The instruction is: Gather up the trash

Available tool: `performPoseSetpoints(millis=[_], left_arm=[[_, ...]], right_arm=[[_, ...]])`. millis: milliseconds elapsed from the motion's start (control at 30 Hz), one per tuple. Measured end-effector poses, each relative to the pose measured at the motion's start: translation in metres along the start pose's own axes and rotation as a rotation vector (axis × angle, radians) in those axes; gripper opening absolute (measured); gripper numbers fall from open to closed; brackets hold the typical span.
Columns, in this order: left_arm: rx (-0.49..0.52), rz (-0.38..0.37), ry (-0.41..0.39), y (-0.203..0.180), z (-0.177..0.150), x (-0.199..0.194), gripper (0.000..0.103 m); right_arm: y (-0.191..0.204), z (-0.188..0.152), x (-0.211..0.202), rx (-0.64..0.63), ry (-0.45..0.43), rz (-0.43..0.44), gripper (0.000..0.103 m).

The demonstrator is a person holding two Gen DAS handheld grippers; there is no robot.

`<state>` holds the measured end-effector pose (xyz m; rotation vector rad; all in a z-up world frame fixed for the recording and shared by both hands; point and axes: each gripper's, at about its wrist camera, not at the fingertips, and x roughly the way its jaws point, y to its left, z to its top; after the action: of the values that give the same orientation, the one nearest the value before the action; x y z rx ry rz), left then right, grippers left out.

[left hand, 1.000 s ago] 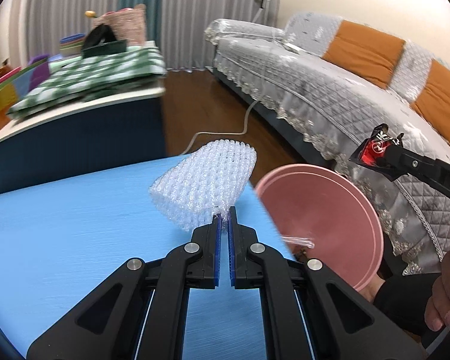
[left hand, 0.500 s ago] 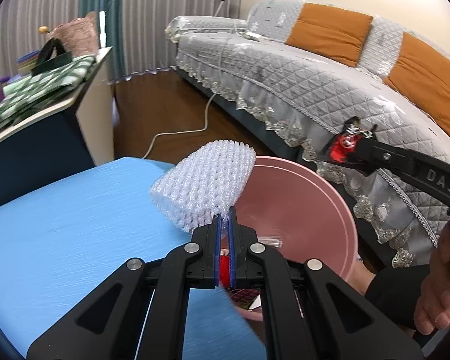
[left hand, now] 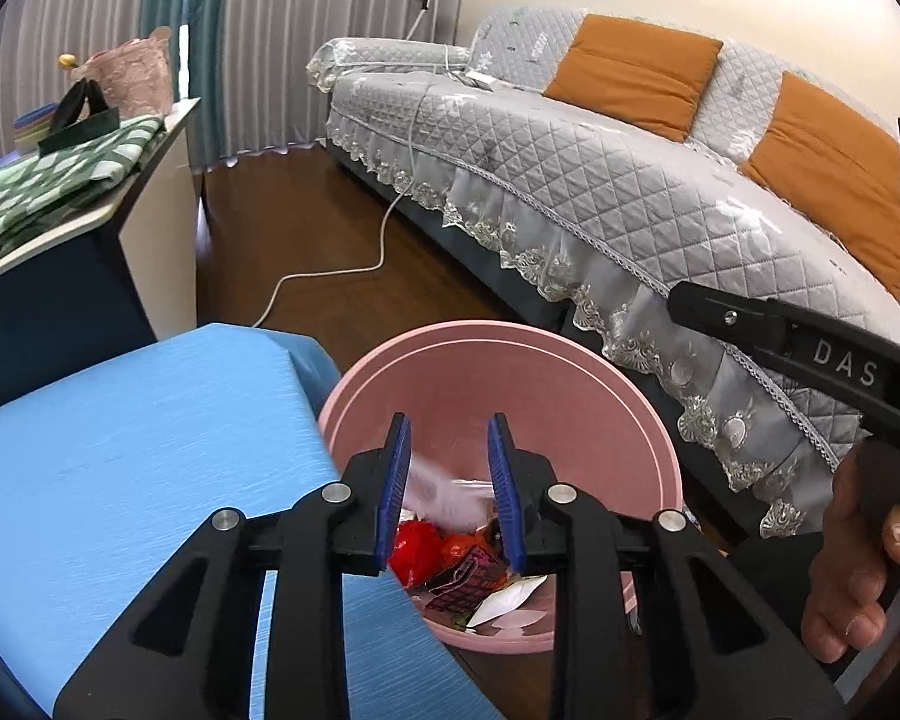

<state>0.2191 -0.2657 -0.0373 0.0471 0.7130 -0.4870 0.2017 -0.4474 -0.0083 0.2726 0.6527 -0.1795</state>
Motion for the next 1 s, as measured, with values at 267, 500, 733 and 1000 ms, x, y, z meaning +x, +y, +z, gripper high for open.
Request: performPoseSetpoints(millis=[267, 500, 733, 1000], left_arm=[[-0.003, 0.05, -0.054, 0.011, 0.007, -0.049, 0.049], [-0.009, 0.114, -0.115, 0.031, 0.005, -0.124, 0.058], [-0.118, 0.159, -0.142, 0.064, -0.022, -0.196, 0.062], [-0.144, 0.284, -0.17, 0.074, -0.085, -0.273, 0.078]], right_arm=[[0.014, 0.014, -0.04, 0.019, -0.039, 0.022, 0.078], [0.037, 0.019, -0.107, 0.007, -0.086, 0.054, 0.092], [0.071, 0.003, -0.173, -0.063, -0.099, 0.107, 0.098], [0.121, -0.052, -0.232, -0.21, -0.106, 0.149, 0.098]])
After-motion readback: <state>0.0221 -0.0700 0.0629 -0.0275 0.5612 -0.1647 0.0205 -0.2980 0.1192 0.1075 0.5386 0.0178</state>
